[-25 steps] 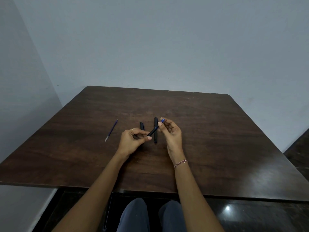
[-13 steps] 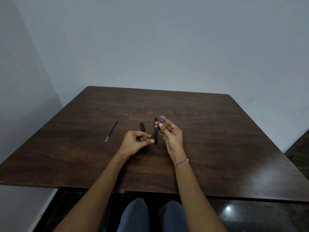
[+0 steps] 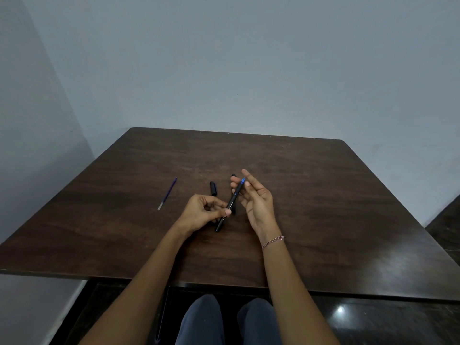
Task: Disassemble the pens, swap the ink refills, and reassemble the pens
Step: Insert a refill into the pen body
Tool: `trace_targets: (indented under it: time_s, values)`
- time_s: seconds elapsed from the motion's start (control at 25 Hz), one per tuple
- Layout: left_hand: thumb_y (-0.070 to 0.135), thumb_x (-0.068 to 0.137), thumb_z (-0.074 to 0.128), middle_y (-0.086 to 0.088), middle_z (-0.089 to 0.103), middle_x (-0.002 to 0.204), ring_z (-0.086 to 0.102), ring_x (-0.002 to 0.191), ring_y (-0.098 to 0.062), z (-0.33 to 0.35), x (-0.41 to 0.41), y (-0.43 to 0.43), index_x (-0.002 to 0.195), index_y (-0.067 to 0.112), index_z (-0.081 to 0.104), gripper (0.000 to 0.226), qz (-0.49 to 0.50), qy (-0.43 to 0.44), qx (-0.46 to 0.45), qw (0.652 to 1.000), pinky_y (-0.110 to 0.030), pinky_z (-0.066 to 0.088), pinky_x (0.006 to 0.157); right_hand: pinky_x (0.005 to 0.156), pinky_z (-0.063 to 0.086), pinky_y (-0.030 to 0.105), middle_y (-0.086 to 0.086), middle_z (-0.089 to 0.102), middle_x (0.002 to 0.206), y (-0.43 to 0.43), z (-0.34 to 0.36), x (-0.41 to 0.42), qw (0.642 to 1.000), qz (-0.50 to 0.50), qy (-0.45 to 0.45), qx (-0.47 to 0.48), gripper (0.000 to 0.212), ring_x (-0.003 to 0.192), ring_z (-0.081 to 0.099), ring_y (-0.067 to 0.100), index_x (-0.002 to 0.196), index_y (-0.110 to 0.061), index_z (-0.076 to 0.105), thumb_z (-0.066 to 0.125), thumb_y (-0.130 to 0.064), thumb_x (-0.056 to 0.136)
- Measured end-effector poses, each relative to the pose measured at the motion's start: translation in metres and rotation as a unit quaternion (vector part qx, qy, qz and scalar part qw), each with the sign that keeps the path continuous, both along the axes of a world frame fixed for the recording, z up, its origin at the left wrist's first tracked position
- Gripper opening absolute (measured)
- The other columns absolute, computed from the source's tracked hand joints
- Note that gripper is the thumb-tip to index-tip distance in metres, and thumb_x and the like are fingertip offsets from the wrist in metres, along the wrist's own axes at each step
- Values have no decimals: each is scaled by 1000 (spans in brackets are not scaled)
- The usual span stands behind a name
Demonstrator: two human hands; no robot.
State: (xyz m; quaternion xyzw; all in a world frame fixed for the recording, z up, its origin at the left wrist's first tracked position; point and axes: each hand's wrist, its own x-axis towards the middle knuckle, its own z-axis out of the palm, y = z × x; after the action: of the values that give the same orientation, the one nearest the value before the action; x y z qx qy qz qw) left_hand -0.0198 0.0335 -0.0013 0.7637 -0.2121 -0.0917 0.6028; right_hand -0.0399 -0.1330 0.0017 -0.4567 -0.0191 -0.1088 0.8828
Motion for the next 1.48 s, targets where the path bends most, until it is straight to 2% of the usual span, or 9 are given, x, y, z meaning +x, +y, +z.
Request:
trace_targets:
  time_s: [0.2,0.32,0.44,0.56,0.84,1.04,1.16,1.36,1.48]
  values:
    - [19,71,80,1,74,71,67,64,-6,0,0,1,79,21,75,10,-2,3,-2,1000,-14,50,58,76,56,23,0,74,89,2,3,-2,998,-36,17,-39,24,86,69,10,102,-19,68,58,-2,89]
    - [18,70,81,2,74,70,66,64,-6,0,1,2,78,20,75,11,4,7,9,1000,-14,50,62,82,52,28,0,69,94,4,3,0,994,-69,30,-81,15,91,62,12,95,-19,69,63,-8,87]
    - [17,68,82,-2,72,69,64,64,-12,0,1,2,74,22,75,11,18,24,-16,999,-19,52,59,87,54,27,10,67,111,5,2,1,998,-36,18,-45,20,99,64,16,101,-11,68,49,-17,97]
    - [18,66,82,-5,71,72,64,63,-11,1,1,3,74,20,74,12,31,35,-33,998,-18,52,54,79,55,22,6,73,101,3,1,1,999,5,3,-32,22,98,69,14,110,-9,65,47,-10,97]
    - [18,65,82,-3,73,74,66,66,-11,0,3,3,79,14,74,17,27,40,-33,998,-18,52,59,74,55,19,-7,75,93,5,0,2,999,-1,-3,-48,21,90,69,8,99,-15,69,58,0,88]
    - [17,68,82,-3,73,70,66,64,-10,-3,3,4,75,19,74,11,12,29,-18,999,-17,51,57,77,54,21,-4,67,91,6,1,2,999,39,18,-22,21,89,63,7,108,-17,66,50,-16,96]
    - [17,68,82,-3,73,70,65,63,-10,-1,2,3,75,19,74,10,13,26,-21,999,-16,51,57,80,54,23,0,71,94,5,2,0,998,59,3,-20,25,92,67,9,114,-13,63,44,-12,98]
    - [14,70,81,-7,72,71,64,62,-9,1,1,2,77,16,74,10,11,21,-6,1000,-16,51,57,70,53,19,-8,68,73,4,2,0,997,-1,38,-70,8,76,64,5,92,-18,68,64,-18,85]
    - [14,71,80,1,71,65,63,59,-5,1,0,2,77,16,73,9,2,13,15,1000,-14,49,57,71,49,24,-9,60,69,5,-1,2,990,-30,60,-125,13,74,55,8,74,-22,61,73,-26,77]
